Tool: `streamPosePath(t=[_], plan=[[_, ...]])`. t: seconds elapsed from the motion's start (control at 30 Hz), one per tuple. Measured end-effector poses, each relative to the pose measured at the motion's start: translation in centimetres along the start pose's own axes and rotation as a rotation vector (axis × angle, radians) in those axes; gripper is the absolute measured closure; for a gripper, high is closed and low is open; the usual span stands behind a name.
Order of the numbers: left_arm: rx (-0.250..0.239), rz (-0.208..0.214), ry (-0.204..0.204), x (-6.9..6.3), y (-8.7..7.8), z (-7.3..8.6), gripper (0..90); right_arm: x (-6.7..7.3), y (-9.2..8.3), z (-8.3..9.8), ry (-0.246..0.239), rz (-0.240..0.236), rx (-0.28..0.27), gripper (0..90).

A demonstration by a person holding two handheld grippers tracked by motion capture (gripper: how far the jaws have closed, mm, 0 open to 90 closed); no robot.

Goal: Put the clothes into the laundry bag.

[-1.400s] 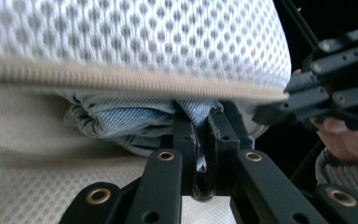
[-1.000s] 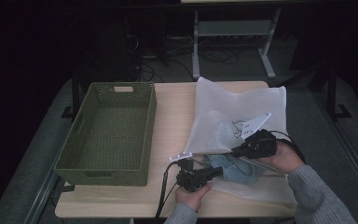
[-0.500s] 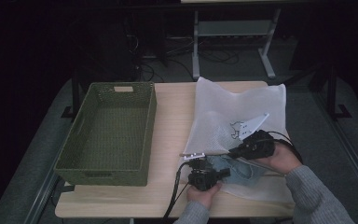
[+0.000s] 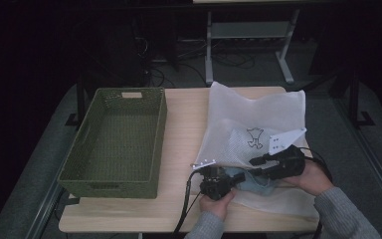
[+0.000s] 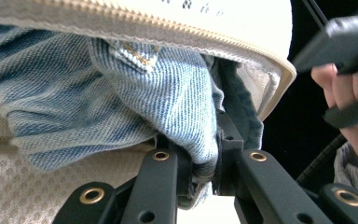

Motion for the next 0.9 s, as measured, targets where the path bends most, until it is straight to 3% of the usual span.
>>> streamPosePath(t=[0.17, 0.33, 0.63, 0.7, 0.83, 0.9], plan=[[-0.006, -0.009, -0.008, 0.2, 0.1, -0.3, 81.5, 1.4, 0.8, 1.5, -0.025, -0.008, 0.025, 60.7], [-0.005, -0.014, -0.008, 0.4, 0.4, -0.6, 81.5, 2.9, 3.1, 3.7, -0.059, -0.009, 0.105, 60.6], [-0.005, -0.016, -0.014, 0.4, 0.6, -0.7, 81.6, 3.3, 7.3, 5.3, -0.076, 0.027, 0.197, 59.5], [-0.005, -0.015, -0.015, 0.4, 0.6, -0.7, 81.7, 3.3, 7.8, 5.3, -0.078, 0.041, 0.207, 63.1], [-0.01, -0.017, -0.018, 0.4, 0.7, -0.6, 81.7, 3.1, 8.5, 5.4, -0.061, 0.061, 0.215, 81.6], [-0.013, -0.019, -0.017, 0.4, 0.7, -0.6, 81.8, 3.1, 8.4, 5.5, -0.053, 0.037, 0.219, 87.9]])
Point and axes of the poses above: each handheld gripper's, and its own axes: y roughly forward along the jaws, z roughly out of its underside, x roughly to its left, the point moved 2 cm from there along y, roughly forward along the jaws, and after that the axes turned 12 degrees about y, right-handed, at the moved point
